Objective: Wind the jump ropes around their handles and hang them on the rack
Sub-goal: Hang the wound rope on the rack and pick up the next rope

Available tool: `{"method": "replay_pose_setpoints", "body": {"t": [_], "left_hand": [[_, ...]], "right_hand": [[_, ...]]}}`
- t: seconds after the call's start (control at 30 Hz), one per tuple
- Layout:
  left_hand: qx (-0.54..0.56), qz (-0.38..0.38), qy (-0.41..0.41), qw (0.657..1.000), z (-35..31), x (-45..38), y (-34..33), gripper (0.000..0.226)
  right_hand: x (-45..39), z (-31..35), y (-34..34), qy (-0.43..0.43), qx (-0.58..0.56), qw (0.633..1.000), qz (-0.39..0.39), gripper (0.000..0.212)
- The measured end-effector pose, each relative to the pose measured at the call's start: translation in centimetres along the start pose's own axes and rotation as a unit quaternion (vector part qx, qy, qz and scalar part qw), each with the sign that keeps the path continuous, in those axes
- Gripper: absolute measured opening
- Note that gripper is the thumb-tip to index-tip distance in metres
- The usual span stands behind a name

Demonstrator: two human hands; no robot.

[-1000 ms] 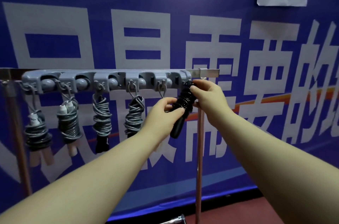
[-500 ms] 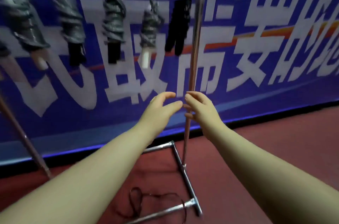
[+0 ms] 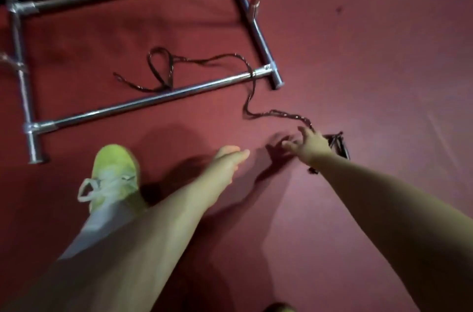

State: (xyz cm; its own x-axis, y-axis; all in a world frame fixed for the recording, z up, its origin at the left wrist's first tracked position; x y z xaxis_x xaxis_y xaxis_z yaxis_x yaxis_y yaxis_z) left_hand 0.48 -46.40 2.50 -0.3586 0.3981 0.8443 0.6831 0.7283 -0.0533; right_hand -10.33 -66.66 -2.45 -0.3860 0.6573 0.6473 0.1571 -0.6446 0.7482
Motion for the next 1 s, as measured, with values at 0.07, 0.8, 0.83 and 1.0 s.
{"method": "replay_pose_setpoints", "body": {"t": [0.07, 0.8, 0.83, 1.0], "left_hand": [[0.011, 0.013, 0.027, 0.999, 2.5, -1.8, -0.4, 0.029], [0.180, -0.066, -0.052, 0.980, -1.2, 4.7, 4.0, 0.058], [0.184, -0.079, -0.073, 0.977, -2.0, 5.8, 5.0, 0.060], [0.170, -0.053, -0.239, 0.955, -9.0, 17.5, 6.8, 0.063]], "right_hand": [[-2.5, -0.7, 0.2, 0.009, 0.046, 0.998, -0.046, 0.077], [9.5, 14.0, 4.7, 0.151, -0.298, 0.931, 0.148, 0.023], [11.1, 14.9, 6.1, 0.147, -0.345, 0.915, 0.149, 0.023], [24.6, 19.7, 14.8, 0.172, -0.510, 0.819, 0.197, 0.027]]}}
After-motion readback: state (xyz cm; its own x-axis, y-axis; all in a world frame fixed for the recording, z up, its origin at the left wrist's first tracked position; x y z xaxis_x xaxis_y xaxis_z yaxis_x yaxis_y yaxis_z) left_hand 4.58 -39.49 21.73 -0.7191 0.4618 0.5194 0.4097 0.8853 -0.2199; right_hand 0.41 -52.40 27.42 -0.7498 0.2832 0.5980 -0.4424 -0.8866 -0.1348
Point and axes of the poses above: each hand's wrist, its own x-axis away from the middle knuckle, its own y-axis out of the back of the hand, z = x × y, the point moved 7 cm from there along -x, towards the middle knuckle, and after that the axes turned 8 degrees about x, right-handed, at the moved point
